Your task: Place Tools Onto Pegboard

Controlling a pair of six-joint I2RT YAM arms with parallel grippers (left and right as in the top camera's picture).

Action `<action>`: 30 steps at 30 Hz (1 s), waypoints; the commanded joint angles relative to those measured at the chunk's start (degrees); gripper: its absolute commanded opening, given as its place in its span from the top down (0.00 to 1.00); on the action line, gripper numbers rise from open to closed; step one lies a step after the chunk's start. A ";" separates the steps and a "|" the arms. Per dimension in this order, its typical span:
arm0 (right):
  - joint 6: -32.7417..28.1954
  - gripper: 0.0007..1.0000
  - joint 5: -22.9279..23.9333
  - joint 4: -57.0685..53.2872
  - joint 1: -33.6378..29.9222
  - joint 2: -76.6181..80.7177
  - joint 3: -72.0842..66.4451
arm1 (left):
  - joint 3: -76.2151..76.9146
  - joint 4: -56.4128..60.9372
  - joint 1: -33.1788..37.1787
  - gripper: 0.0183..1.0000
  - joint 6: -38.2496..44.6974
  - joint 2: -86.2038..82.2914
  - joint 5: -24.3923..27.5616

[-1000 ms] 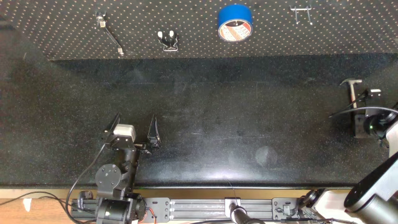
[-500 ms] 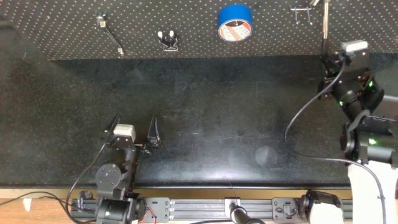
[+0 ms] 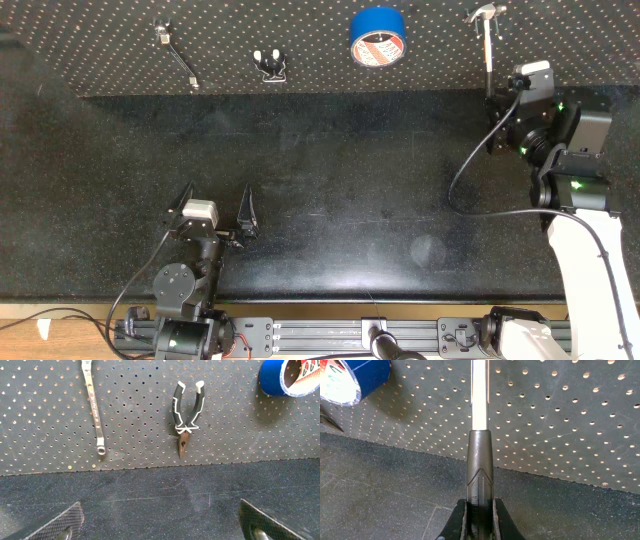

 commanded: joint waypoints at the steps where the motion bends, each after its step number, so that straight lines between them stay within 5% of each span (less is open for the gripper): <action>1: 0.66 0.93 -0.52 0.50 0.44 0.94 0.33 | -0.07 -0.39 -0.20 0.00 -0.92 -0.42 -0.37; 12: 0.00 0.92 -0.50 0.50 0.44 1.73 0.33 | -0.07 -0.39 -0.20 0.00 -0.92 -0.44 -0.37; 13: -0.02 0.72 -0.50 0.48 0.44 1.73 0.33 | -0.07 -0.39 -0.20 0.00 -0.92 -0.44 -0.37; 15: 0.00 0.48 -0.50 0.48 0.44 1.73 0.33 | -0.07 -0.39 -0.20 0.00 -0.92 -0.44 -0.37; 17: -0.02 0.34 -0.50 0.48 0.44 1.73 0.33 | -0.07 -0.39 -0.20 0.00 -0.92 -0.44 -0.37; 19: -0.02 0.02 -0.46 0.33 0.44 1.33 0.28 | -0.07 -0.39 -0.20 0.00 -0.92 -0.44 -0.39; 24: 0.00 0.01 8.90 -0.42 0.44 -3.98 -5.55 | -0.07 -0.39 -0.20 0.00 -0.92 -0.44 -0.37; 30: 2.56 0.01 9.77 15.82 0.46 -15.91 -23.39 | -0.07 -0.39 -0.20 0.00 -0.92 -0.44 -0.37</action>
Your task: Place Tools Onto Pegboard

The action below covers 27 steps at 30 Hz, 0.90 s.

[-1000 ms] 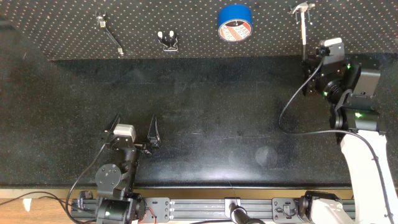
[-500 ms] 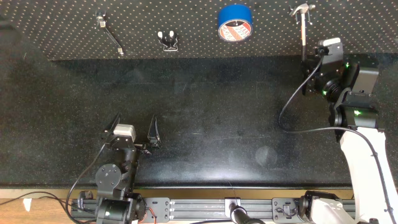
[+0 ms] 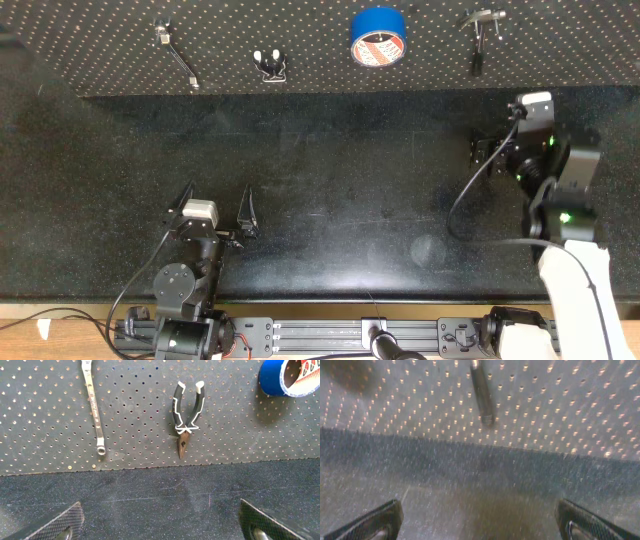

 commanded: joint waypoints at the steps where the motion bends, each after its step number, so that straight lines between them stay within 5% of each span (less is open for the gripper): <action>1: 4.83 0.01 1.51 12.90 0.46 -10.23 -14.08 | -0.07 -0.39 -0.17 0.00 -0.92 -0.44 -0.37; 5: 12.26 0.01 1.55 20.85 0.46 -19.28 -24.00 | -0.07 -0.39 -0.17 0.00 -0.92 -0.44 -0.37; 14: 12.20 0.00 3.37 24.85 1.36 -35.71 -34.03 | -0.07 -0.39 -0.17 0.00 -0.92 -0.44 -0.37; 27: 12.20 0.00 5.22 1.20 7.58 -53.88 -34.03 | -0.07 -0.39 -0.17 0.00 -0.92 -0.44 -0.37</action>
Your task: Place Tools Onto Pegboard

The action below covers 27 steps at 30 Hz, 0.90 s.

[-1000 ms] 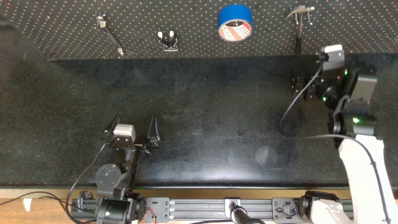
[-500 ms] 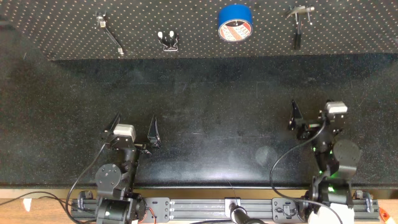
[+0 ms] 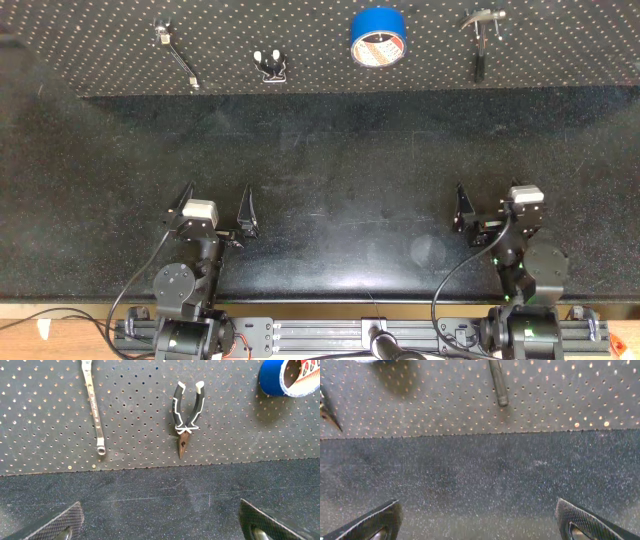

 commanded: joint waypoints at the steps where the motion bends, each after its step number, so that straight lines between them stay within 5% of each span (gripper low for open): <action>1: 0.61 0.00 0.57 -0.42 2.71 -4.33 -0.24 | -0.07 -0.39 -0.20 0.00 -0.94 -0.44 -0.37; 10: 0.42 0.00 1.84 -0.63 10.36 -11.10 -0.22 | -0.07 -0.39 -0.20 0.00 -0.94 -0.44 -0.37; 27: 0.42 0.00 1.81 -0.46 10.38 -11.10 -0.22 | -0.07 -0.39 2.60 0.00 -0.94 -0.42 -0.37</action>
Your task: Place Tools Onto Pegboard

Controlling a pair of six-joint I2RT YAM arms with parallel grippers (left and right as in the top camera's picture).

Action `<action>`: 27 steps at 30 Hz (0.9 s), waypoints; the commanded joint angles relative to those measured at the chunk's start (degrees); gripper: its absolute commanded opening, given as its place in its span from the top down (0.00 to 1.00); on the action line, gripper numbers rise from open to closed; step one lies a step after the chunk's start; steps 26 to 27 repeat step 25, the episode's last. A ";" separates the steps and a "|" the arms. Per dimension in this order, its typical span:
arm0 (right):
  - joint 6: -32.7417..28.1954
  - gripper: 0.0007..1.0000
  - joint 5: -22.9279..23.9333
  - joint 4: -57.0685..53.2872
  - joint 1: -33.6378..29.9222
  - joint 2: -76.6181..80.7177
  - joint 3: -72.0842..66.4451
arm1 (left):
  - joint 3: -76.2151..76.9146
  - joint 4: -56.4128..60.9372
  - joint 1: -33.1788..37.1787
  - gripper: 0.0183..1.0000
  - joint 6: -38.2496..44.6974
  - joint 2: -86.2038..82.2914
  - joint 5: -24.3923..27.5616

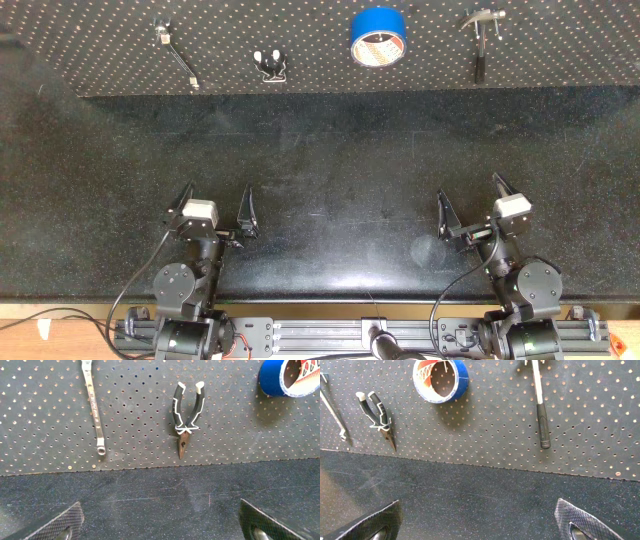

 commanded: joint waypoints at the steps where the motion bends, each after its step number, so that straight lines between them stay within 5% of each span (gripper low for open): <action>1: 0.42 0.00 0.90 -0.35 0.37 -0.63 -0.22 | -0.07 -0.39 4.17 0.00 -0.92 -0.42 -0.37; 27: 0.42 0.00 0.90 -0.35 0.37 -0.63 -0.22 | -0.07 -0.39 5.55 0.00 -0.92 -0.44 -0.37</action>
